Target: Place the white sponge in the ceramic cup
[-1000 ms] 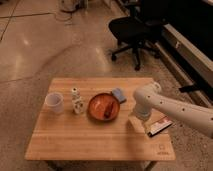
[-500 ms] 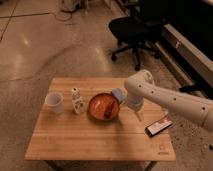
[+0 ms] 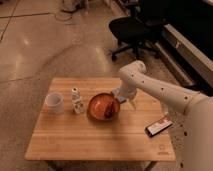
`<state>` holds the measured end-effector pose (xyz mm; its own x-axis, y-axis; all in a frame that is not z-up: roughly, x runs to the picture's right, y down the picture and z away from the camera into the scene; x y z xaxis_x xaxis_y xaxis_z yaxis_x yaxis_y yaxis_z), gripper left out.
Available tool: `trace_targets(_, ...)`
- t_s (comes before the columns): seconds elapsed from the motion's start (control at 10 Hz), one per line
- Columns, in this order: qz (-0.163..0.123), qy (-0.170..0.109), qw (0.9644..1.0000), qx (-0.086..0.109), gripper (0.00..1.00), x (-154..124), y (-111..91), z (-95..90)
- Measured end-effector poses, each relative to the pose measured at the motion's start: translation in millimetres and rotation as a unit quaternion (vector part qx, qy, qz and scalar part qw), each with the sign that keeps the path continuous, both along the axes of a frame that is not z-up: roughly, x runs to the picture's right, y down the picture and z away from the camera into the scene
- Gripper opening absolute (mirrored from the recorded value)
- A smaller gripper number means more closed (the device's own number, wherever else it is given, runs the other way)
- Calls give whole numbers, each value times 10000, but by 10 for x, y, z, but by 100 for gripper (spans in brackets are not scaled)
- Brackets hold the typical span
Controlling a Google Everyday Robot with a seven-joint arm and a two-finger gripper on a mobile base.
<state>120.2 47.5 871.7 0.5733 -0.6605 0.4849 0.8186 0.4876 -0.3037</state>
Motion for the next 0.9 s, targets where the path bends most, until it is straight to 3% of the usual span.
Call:
trace_targets(0.3, 28, -8, 9999, 111, 80, -6, -327, 228)
trace_targets(0.6, -197, 43, 9997, 142, 80, -70, -323, 531)
trace_targets(0.9, -260, 14, 9986, 454, 80, -60, -397, 848)
